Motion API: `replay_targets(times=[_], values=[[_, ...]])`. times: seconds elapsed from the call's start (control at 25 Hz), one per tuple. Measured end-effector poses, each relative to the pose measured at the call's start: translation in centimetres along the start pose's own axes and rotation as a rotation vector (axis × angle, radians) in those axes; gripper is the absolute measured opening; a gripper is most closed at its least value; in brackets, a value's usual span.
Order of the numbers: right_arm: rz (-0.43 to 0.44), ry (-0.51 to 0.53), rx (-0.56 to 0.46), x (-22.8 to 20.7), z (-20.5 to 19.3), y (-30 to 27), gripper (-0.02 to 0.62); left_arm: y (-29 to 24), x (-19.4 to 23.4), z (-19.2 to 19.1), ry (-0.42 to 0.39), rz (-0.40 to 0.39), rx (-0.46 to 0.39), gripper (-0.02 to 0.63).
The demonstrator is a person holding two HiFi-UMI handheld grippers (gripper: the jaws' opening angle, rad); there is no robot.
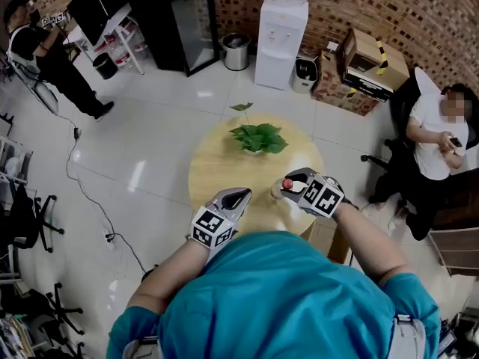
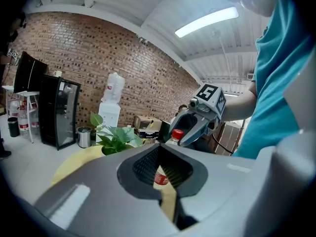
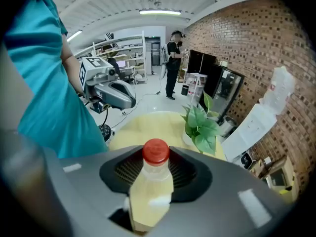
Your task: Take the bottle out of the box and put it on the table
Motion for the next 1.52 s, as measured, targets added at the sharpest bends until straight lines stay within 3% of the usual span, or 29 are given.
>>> replay_targets(times=[0.4, 0.68, 0.88, 1.16, 1.36, 1.52], values=[[-0.059, -0.071, -0.017, -1.6, 2.3, -5.7, 0.153, 0.6, 5.1, -3.1, 0.081, -0.094, 0.056, 0.000], [-0.071, -0.147, -0.048, -2.6, 3.9, -6.5, 0.173, 3.0, 7.4, -2.6, 0.089, -0.143, 0.042, 0.000], [-0.082, -0.223, -0.045, -2.4, 3.9, -6.7, 0.285, 3.5, 7.6, -1.8, 0.107, -0.171, 0.003, 0.000], [-0.173, -0.265, -0.163, -2.0, 4.4, -2.6, 0.296, 4.3, 7.5, -0.2, 0.120, -0.198, -0.048, 0.000], [-0.270, -0.320, -0.245, -1.0, 1.4, 1.3, 0.295, 4.1, 6.1, 0.6, 0.117, -0.210, -0.064, 0.000], [-0.287, -0.378, -0.298, 0.9, -2.2, 4.3, 0.268, 3.8, 3.2, 1.3, 0.103, -0.215, -0.059, 0.000]])
Point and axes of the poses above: the fingertips, and each gripper's own axes: y backward along the fingers, x to its left, z out of its top, the point moved 7 cm from there along y, backward along the fingers, and after that the axes turned 11 degrees about x, right-handed, at the moved point
